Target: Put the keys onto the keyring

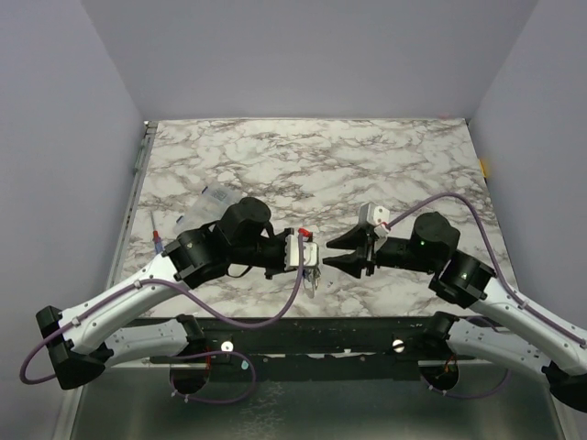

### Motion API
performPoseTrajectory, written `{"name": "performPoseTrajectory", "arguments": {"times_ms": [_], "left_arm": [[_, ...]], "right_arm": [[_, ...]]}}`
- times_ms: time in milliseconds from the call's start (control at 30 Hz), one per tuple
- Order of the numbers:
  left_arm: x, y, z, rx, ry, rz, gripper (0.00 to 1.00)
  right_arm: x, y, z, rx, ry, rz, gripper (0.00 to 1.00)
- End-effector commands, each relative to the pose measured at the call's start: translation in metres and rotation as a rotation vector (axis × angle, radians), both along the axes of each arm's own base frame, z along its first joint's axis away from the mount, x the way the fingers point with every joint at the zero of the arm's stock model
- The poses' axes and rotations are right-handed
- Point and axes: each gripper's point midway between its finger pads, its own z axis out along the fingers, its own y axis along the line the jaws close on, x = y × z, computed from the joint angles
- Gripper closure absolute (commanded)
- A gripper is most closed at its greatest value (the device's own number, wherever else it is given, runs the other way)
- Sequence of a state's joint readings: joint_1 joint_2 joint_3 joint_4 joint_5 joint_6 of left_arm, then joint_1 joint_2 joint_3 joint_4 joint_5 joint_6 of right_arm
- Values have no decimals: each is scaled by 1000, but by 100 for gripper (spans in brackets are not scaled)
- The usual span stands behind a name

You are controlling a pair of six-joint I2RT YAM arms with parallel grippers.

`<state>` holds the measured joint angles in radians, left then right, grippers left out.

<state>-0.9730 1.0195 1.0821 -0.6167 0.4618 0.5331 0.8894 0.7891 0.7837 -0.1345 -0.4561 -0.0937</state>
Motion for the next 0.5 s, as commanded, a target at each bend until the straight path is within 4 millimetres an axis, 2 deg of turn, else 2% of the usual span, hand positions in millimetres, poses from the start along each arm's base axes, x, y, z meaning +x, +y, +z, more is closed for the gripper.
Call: {"name": "performPoseTrajectory", "arguments": {"times_ms": [0,100,300,467], "left_arm": [[2,1,9,-49,-60,-1,100],[0,3,9,-61,-66,-5,100],[-2,6,9,-75,-73,-2,100],[-4,9,8,-83,-74,3,100]], "right_arm": [[2,-1,13,49,-41,-21,57],[1,5,5,19,-21,10,57],[-2,23,-23,-70,65,100,65],[-1,28,-27,-80,76,114,69]]}}
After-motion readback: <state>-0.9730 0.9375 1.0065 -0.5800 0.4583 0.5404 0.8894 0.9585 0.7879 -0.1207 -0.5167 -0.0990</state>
